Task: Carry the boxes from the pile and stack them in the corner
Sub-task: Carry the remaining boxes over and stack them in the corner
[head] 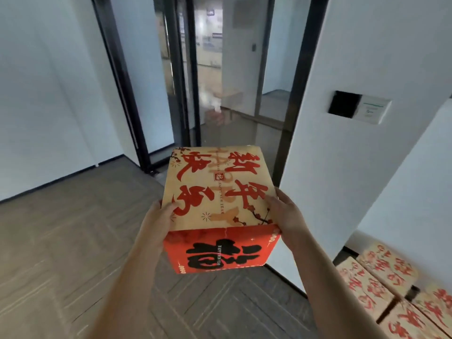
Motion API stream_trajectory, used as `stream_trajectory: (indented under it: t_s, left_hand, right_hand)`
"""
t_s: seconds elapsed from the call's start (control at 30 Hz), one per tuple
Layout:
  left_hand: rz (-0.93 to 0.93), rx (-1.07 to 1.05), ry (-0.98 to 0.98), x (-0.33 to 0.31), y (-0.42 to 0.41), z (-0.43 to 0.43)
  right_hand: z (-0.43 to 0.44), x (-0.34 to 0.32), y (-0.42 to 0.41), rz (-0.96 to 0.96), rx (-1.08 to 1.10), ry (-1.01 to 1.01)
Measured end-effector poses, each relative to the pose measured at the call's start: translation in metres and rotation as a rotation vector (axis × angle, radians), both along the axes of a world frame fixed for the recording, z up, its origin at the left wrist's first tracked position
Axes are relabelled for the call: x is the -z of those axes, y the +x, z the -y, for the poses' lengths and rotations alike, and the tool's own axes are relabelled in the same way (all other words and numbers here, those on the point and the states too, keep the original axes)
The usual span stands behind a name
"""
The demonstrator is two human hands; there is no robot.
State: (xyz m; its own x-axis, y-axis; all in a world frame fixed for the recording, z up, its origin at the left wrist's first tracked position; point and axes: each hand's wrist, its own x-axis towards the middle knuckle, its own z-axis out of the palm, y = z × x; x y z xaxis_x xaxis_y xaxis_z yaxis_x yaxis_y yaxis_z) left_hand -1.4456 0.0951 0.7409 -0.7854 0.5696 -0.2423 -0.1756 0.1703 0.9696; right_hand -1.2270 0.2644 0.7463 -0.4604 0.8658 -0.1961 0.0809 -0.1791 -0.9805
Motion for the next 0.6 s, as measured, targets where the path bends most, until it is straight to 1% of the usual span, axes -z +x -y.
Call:
stream_trajectory:
  t_s: [0.13, 0.27, 0.37, 0.47, 0.53, 0.6]
  left_hand:
    - [0.063, -0.144, -0.002, 0.005, -0.104, 0.102]
    - [0.083, -0.296, 0.001, 0.002, -0.178, 0.197]
    - [0.077, -0.434, 0.02, 0.004, -0.224, 0.27]
    - [0.085, -0.583, 0.027, 0.014, -0.262, 0.339]
    - [0.108, -0.658, 0.03, 0.021, -0.283, 0.377]
    - [0.132, -0.716, 0.019, 0.028, -0.304, 0.407]
  right_hand:
    - [0.074, -0.003, -0.121, -0.015, -0.125, -0.012]
    - [0.145, -0.004, -0.232, 0.029, -0.254, 0.012]
    - [0.198, -0.002, -0.314, 0.04, -0.381, 0.014]
    - [0.251, 0.007, -0.388, 0.009, -0.541, -0.006]
    - [0.283, 0.016, -0.432, 0.023, -0.649, -0.023]
    - [0.307, 0.026, -0.472, 0.037, -0.707, -0.041]
